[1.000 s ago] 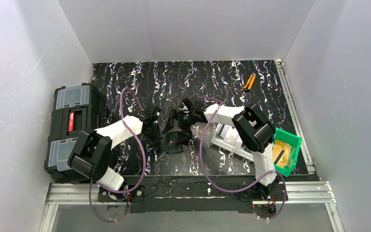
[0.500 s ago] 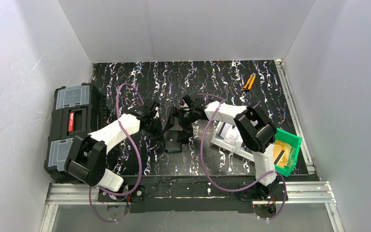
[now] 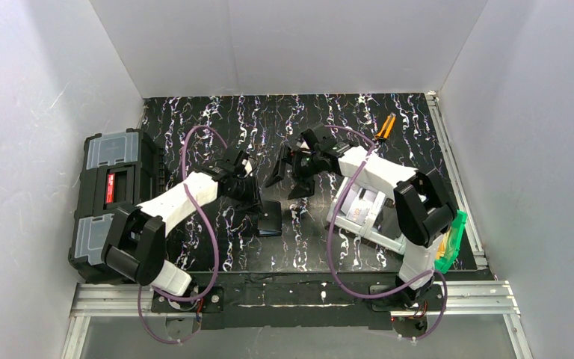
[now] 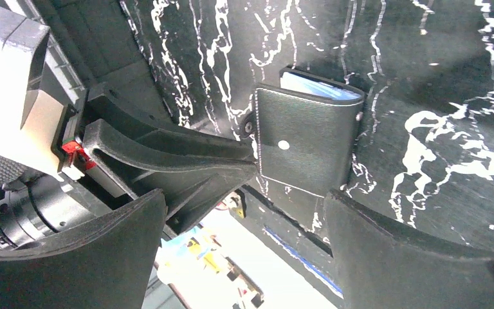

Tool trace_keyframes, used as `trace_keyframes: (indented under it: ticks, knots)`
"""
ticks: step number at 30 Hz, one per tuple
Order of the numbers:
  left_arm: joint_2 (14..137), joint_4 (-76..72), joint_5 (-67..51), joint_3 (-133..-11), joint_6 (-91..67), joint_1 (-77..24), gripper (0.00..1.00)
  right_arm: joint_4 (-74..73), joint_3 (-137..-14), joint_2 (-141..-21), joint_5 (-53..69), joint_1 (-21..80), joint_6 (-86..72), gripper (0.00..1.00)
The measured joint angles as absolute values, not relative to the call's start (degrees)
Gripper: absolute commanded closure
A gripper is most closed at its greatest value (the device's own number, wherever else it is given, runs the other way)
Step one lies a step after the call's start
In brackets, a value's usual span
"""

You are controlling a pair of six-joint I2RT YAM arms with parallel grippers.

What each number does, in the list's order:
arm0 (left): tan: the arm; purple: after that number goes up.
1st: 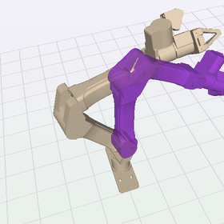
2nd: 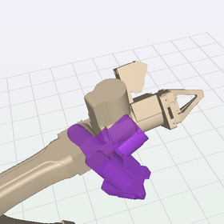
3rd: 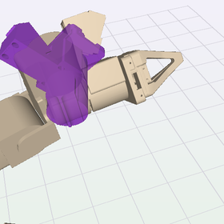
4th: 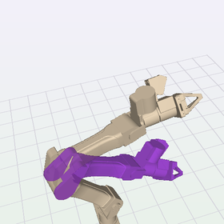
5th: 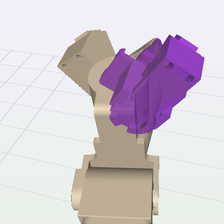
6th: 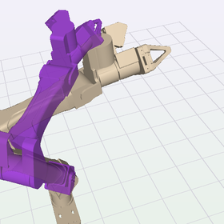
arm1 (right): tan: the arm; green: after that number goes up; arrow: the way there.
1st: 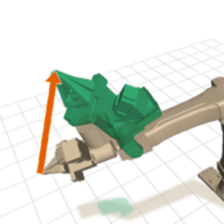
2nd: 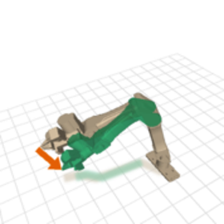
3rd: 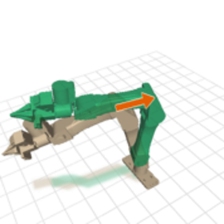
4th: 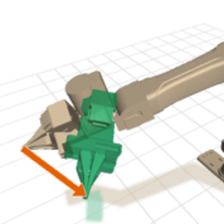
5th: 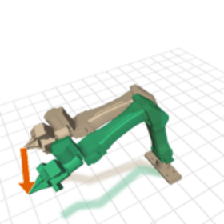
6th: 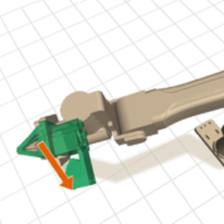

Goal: Take the credit cards out of the card holder
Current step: Reset both arms

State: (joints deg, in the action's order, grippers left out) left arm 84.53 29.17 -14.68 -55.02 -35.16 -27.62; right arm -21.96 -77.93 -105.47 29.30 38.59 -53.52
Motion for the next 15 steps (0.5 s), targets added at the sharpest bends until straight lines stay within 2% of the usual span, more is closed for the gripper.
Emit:
trace_keyframes:
  ticks: [4,9,13,15]
  knots:
    - [85.97,29.02,-15.51,-56.05,-34.39,-27.9,0.74,-23.9,-77.01,-104.42,27.29,38.2,-52.18,0.02]
    - [85.95,30.76,-15.11,-57.74,-33.98,-28.05,0.66,-27.49,-76.12,-103.39,24.27,38.22,-50.26,0.02]
    - [84.05,32.84,-13.28,-61.17,-33.5,-28.14,0.42,-30.44,-75.96,-100.55,21.52,38.09,-48.71,0.02]
    - [82.5,33.87,-12.53,-63.18,-32.91,-28.14,0.2,-31.55,-75.96,-98.26,19.97,37.78,-47.77,0.02]
